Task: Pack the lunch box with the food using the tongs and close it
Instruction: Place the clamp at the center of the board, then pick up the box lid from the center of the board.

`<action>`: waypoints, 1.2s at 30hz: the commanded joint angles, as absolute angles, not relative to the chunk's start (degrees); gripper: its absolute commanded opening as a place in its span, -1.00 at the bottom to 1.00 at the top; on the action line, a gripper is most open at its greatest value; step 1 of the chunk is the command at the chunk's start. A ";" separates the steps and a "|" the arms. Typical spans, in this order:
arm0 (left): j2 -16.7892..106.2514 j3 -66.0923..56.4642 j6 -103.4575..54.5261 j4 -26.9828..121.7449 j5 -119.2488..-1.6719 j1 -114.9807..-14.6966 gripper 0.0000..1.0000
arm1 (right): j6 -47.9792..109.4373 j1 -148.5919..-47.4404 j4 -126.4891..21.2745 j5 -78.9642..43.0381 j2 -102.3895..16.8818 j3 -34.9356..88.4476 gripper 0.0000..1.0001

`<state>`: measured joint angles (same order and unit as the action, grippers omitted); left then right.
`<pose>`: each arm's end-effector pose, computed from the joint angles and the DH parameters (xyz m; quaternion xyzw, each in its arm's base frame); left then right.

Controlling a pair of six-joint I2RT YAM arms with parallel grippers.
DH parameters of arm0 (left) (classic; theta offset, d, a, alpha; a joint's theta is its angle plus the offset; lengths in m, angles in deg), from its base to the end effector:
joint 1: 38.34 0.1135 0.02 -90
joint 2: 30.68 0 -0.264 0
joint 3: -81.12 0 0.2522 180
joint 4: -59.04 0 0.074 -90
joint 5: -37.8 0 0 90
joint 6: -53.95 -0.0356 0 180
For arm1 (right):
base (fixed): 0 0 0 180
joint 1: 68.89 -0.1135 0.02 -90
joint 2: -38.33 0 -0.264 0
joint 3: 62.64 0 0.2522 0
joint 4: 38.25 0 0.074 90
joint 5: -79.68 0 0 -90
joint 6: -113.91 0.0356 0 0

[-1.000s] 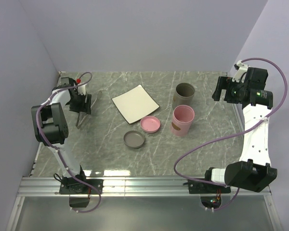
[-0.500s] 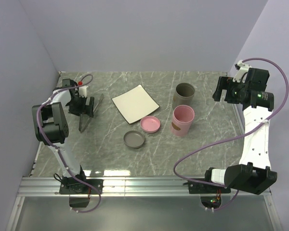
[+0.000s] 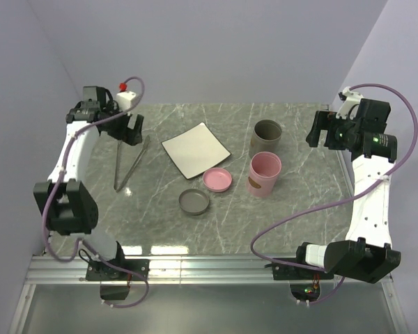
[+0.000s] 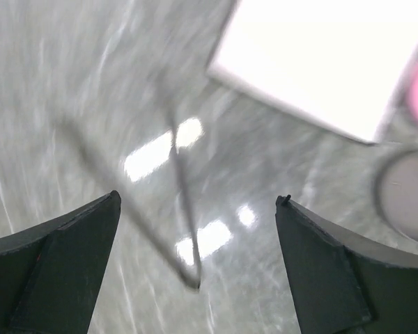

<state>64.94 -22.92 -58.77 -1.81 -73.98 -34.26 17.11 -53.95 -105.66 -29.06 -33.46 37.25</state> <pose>0.3606 0.0125 0.3283 0.2106 0.9076 -0.1007 0.3491 0.2380 -0.0517 0.4148 -0.0062 0.8944 0.0648 0.4425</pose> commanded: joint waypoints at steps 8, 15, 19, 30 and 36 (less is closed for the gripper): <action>56.86 -14.47 -82.62 -3.41 -91.66 -55.18 0.84 | 15.13 -53.51 -107.47 -32.91 -31.90 39.10 0.99; 64.76 -17.54 -89.91 -3.33 -89.91 -66.98 0.75 | 15.48 -53.33 -107.73 -34.23 -30.49 36.91 0.99; 70.73 -19.56 -95.80 -4.55 -88.06 -71.64 0.68 | 15.48 -53.07 -108.09 -34.23 -30.58 35.67 0.99; 81.47 -24.58 -103.28 -5.96 -84.90 -76.92 0.33 | 15.65 -52.28 -107.56 -34.14 -30.84 34.88 0.99; 83.58 -23.53 -103.99 -6.58 -84.11 -77.63 0.14 | 15.83 -52.01 -107.30 -34.49 -31.37 34.79 0.99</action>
